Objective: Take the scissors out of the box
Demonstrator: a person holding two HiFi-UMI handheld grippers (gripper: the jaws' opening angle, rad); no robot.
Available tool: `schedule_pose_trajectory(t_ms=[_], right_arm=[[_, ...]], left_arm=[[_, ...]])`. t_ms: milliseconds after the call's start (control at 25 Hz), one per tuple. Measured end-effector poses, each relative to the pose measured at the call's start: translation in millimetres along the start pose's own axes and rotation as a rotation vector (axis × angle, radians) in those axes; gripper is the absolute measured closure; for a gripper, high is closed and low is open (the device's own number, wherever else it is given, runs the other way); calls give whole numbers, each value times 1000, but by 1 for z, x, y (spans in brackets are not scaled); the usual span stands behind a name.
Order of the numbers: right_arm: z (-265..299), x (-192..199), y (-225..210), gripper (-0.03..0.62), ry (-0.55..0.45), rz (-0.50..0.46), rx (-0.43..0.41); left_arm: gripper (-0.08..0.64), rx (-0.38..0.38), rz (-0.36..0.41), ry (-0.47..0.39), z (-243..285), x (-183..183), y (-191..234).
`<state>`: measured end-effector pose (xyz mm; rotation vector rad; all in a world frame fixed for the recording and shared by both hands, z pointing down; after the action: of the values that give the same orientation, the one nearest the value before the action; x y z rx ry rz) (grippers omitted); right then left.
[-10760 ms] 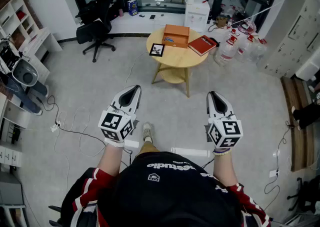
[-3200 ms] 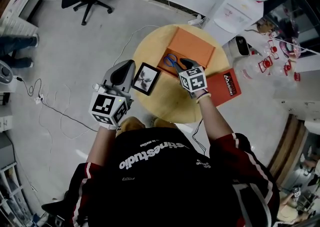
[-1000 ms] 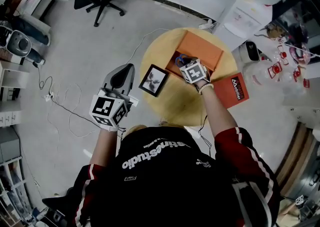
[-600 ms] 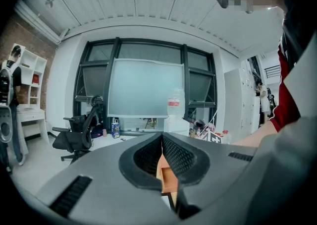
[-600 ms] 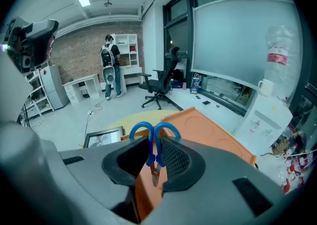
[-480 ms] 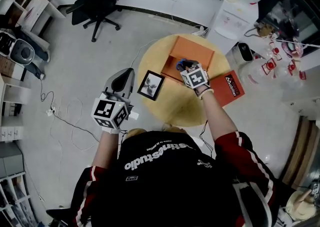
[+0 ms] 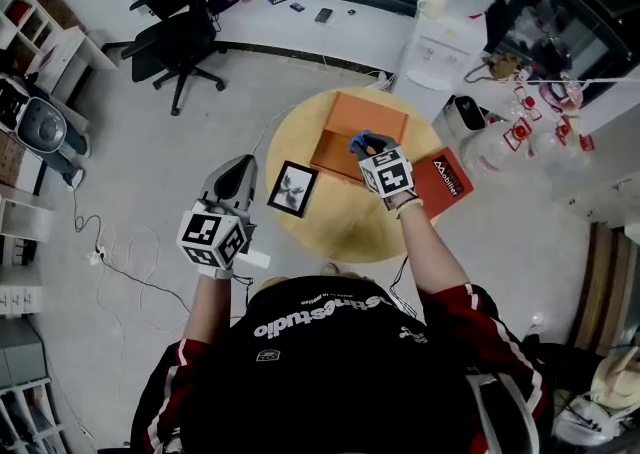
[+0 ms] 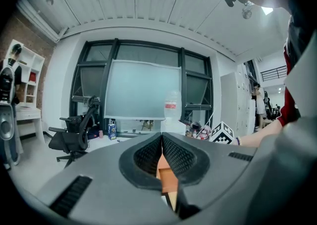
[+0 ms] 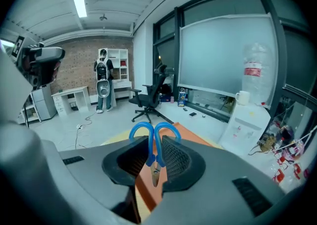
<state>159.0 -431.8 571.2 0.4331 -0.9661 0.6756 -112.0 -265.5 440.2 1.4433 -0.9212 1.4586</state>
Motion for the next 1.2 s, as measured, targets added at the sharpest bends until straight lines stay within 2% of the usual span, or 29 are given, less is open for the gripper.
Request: schedule_pose_trajectory(t_ms=[360, 680, 1000, 1200], right_arm=[[-62, -26, 2, 482, -103, 72, 103], [-123, -46, 17, 482, -173, 136, 242], [-175, -59, 52, 482, -202, 137, 324], [-203, -56, 77, 482, -230, 179, 357]], left_arm=[[541, 62, -24, -50, 11, -11, 4], [541, 139, -19, -93, 11, -31, 12], [541, 216, -28, -103, 5, -44, 16], [541, 276, -35, -105, -1, -45, 11]])
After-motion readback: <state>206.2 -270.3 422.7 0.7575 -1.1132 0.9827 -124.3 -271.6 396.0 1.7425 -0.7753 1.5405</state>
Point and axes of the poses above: the fingertips, and each gripper's own axes: z forward along the fingers, y to its left, x out of its underside, the point moved 8 cm from there along -z, backward along the fingers, and after that the axes turned 5 degrees about -y, right-handed, at the moved point
